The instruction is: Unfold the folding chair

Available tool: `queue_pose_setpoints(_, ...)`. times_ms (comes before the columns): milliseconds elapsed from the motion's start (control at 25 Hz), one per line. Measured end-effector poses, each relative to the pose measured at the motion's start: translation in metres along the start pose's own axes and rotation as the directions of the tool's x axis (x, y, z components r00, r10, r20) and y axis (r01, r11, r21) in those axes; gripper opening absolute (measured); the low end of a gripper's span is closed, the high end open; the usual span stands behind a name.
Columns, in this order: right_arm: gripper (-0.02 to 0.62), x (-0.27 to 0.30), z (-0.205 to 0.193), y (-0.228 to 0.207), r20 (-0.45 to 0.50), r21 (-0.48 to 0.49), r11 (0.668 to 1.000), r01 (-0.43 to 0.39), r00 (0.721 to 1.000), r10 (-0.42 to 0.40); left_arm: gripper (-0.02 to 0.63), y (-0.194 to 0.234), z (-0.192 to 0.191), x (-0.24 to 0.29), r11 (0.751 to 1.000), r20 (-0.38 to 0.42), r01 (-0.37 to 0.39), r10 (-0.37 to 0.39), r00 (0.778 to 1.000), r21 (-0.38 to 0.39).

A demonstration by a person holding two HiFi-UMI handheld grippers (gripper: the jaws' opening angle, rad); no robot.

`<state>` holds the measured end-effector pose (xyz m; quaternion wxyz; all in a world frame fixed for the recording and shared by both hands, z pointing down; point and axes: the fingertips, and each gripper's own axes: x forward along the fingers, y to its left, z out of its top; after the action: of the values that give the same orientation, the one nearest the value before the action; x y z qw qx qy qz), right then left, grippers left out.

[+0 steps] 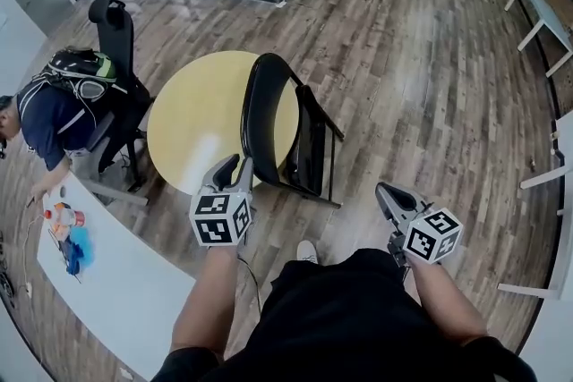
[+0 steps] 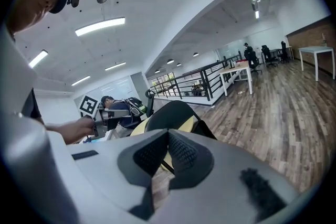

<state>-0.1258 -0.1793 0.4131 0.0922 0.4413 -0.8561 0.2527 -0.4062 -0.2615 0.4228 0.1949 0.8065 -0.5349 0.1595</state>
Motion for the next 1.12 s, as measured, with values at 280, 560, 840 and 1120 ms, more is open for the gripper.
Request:
queue_pose_setpoints(280,-0.005,0.023,0.009,0.004,-0.018,-0.034,0.999,0.002,1.0,-0.003,0.177,0.036,-0.007,0.058,1.0,-0.061,-0.028,0.028,0.998,-0.001)
queue_pose_setpoints(560,-0.005,0.021,0.015,-0.012,-0.016,-0.045,0.998,0.033,0.999,-0.033,0.2,0.071,-0.027,0.108,0.995,-0.126,-0.091,0.085,0.988,-0.04)
queue_pose_setpoints(840,-0.005,0.027,0.013,-0.042,-0.009,-0.018,0.999,0.038,0.999,-0.038,0.201,0.069,-0.039,0.146,0.997,-0.171,-0.056,0.046,0.984,-0.051)
queue_pose_setpoints(1120,-0.005,0.022,0.017,-0.07,0.005,-0.012,1.0,0.027,1.0,-0.027,0.196,0.07,-0.043,0.167,0.992,-0.223,-0.117,0.106,0.969,-0.036)
